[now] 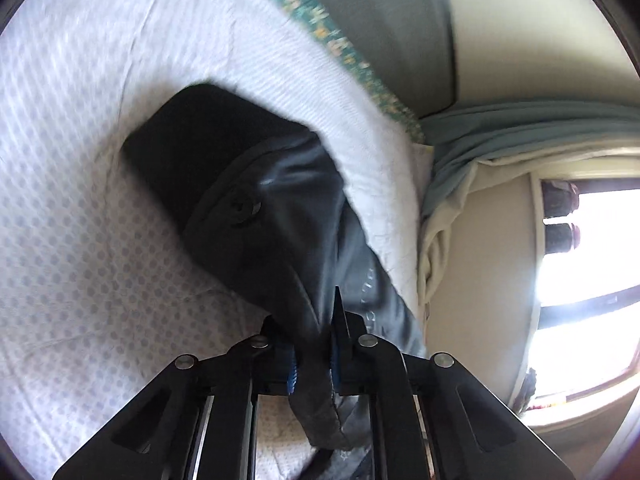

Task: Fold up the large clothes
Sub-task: 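Lift the held sleeve with the left tool and lay it across the coat front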

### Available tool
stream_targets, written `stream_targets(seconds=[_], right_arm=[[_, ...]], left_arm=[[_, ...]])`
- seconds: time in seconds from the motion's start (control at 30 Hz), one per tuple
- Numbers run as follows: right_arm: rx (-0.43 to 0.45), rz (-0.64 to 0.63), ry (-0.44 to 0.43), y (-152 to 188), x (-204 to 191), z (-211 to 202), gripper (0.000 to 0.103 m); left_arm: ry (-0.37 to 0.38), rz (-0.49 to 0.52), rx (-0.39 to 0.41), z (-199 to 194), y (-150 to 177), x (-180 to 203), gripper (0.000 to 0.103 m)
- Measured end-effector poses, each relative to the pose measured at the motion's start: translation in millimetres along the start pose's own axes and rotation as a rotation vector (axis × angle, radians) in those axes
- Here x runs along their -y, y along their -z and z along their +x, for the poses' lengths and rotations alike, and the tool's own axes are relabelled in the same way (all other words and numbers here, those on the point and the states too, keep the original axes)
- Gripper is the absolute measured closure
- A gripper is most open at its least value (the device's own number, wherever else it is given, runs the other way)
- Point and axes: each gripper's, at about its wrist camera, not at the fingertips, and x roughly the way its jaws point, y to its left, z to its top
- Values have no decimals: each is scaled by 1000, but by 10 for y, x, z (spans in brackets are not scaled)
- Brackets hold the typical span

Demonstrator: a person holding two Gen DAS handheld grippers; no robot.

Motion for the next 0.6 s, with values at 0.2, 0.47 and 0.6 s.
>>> stream_targets(seconds=[0.2, 0.47, 0.6], right_arm=[[-6, -18, 8, -10, -75, 38, 0], [2, -30, 19, -25, -83, 47, 0], [5, -22, 22, -37, -48, 34, 0]], left_arm=[[5, 66, 38, -311, 151, 87, 92], [7, 174, 97, -602, 407, 356, 93], [7, 227, 131, -732, 562, 432, 93]])
